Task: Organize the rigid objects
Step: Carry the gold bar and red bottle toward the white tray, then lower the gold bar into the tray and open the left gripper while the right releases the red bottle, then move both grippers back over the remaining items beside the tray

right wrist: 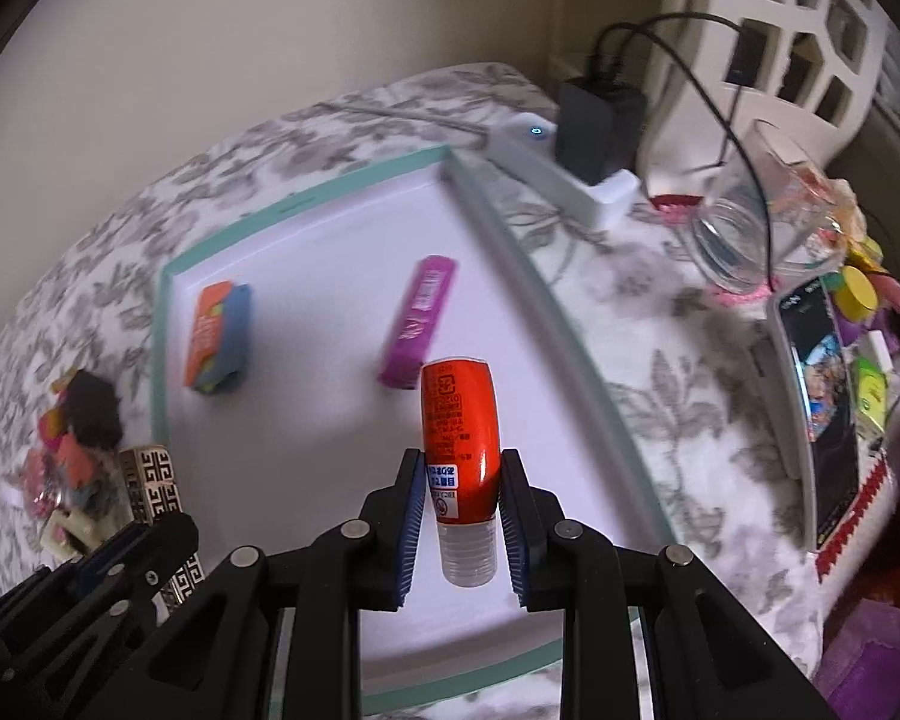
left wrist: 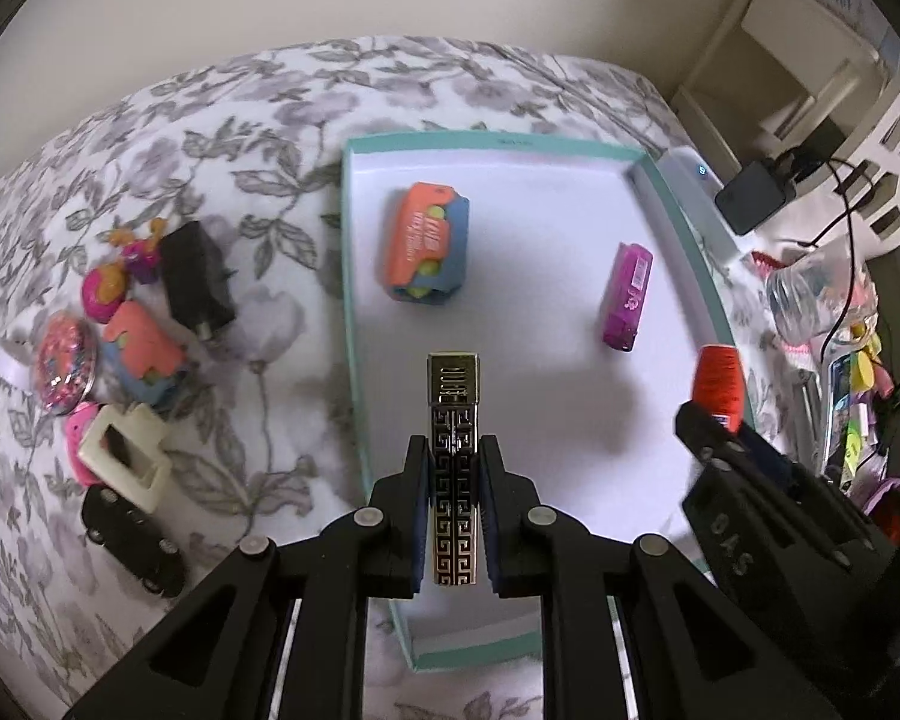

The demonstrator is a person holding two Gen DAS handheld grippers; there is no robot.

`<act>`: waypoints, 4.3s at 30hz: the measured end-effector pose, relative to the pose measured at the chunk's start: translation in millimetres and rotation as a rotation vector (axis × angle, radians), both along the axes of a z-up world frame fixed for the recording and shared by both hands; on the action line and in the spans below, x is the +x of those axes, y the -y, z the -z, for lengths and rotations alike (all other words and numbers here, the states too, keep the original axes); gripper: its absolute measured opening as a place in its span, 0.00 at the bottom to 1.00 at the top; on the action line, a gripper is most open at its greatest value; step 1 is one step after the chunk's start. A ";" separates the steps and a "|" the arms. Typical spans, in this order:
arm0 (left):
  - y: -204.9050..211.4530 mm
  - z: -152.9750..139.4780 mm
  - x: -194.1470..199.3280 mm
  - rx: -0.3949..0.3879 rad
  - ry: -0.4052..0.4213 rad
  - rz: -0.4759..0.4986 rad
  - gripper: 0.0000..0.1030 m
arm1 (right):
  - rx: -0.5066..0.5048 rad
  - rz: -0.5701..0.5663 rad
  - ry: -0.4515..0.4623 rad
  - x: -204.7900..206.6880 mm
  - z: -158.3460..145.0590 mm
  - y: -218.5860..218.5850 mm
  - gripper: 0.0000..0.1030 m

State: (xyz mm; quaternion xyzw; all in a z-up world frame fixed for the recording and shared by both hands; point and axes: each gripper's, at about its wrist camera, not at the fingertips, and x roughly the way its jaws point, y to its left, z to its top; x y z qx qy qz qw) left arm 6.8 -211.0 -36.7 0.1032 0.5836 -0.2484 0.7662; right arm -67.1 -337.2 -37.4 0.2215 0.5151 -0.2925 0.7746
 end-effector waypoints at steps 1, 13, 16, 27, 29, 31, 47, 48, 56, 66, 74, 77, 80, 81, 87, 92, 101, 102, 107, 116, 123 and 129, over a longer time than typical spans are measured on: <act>2.9 3.3 -0.6 0.010 0.004 0.006 0.15 | 0.000 0.003 -0.002 -0.4 0.6 0.5 0.25; 0.1 38.8 -0.7 0.010 -0.051 0.000 0.15 | 0.042 -0.005 -0.062 1.6 25.2 0.3 0.25; 0.5 42.4 0.9 0.002 -0.058 0.001 0.15 | 0.059 -0.006 -0.078 2.1 31.4 0.0 0.25; 0.1 40.2 1.8 -0.046 -0.086 -0.007 0.16 | 0.075 -0.009 -0.099 4.5 36.5 -1.6 0.26; -0.8 37.4 3.5 -0.055 -0.088 -0.003 0.19 | 0.079 -0.006 -0.102 4.2 35.1 -0.7 0.26; -4.5 33.9 5.4 -0.069 -0.091 -0.010 0.30 | 0.084 -0.005 -0.100 5.2 33.3 2.2 0.26; -25.7 -6.0 12.6 -0.103 -0.021 -0.060 0.67 | -0.030 -0.033 -0.028 4.6 -9.6 -3.2 0.27; -27.4 -8.7 14.0 -0.101 -0.008 -0.066 0.70 | -0.034 -0.036 -0.022 5.1 -11.5 -4.5 0.29; -40.5 -19.0 23.1 -0.066 0.073 -0.110 0.78 | -0.047 -0.070 0.003 10.0 -14.2 -13.1 0.42; -55.4 -26.7 29.2 -0.026 0.118 -0.140 0.78 | -0.012 -0.100 0.038 13.2 -8.1 -17.7 0.65; -66.7 -26.8 34.8 -0.029 0.105 -0.162 0.78 | 0.032 -0.130 0.066 15.0 -1.3 -21.3 0.76; -73.6 -26.7 36.8 -0.036 0.097 -0.178 0.78 | 0.024 -0.137 0.073 15.1 -0.7 -22.8 0.86; -81.4 -28.6 38.8 -0.054 0.095 -0.201 0.79 | 0.013 -0.155 0.084 15.7 -1.7 -25.9 0.91; -85.8 -30.7 39.8 -0.068 0.098 -0.217 0.79 | 0.012 -0.162 0.089 16.0 -1.7 -27.3 0.97; -109.9 -43.7 45.8 -0.102 0.139 -0.294 0.93 | 0.021 -0.162 0.100 15.6 1.5 -30.8 1.00; -135.5 -47.4 53.4 -0.165 0.115 -0.365 0.93 | 0.034 -0.148 0.129 13.7 -0.6 -29.8 1.00; -183.0 -59.8 61.8 -0.155 0.164 -0.486 0.94 | 0.033 -0.171 0.225 16.5 -19.4 -37.2 1.00; -190.7 -62.8 62.4 -0.148 0.185 -0.503 0.94 | 0.034 -0.182 0.247 17.3 -24.5 -40.6 1.00; -225.3 -70.3 68.5 -0.134 0.230 -0.580 0.94 | 0.003 -0.235 0.370 21.0 -57.8 -59.0 1.00; -266.5 -60.9 80.2 -0.074 0.164 -0.675 0.94 | -0.031 -0.392 0.416 47.0 -89.8 -118.4 1.00; -271.4 -40.9 87.3 -0.010 0.087 -0.675 0.94 | -0.008 -0.502 0.335 74.5 -68.7 -158.3 0.93; -266.7 -18.9 95.8 0.001 0.013 -0.665 0.94 | 0.035 -0.563 0.258 93.0 -38.6 -183.9 0.90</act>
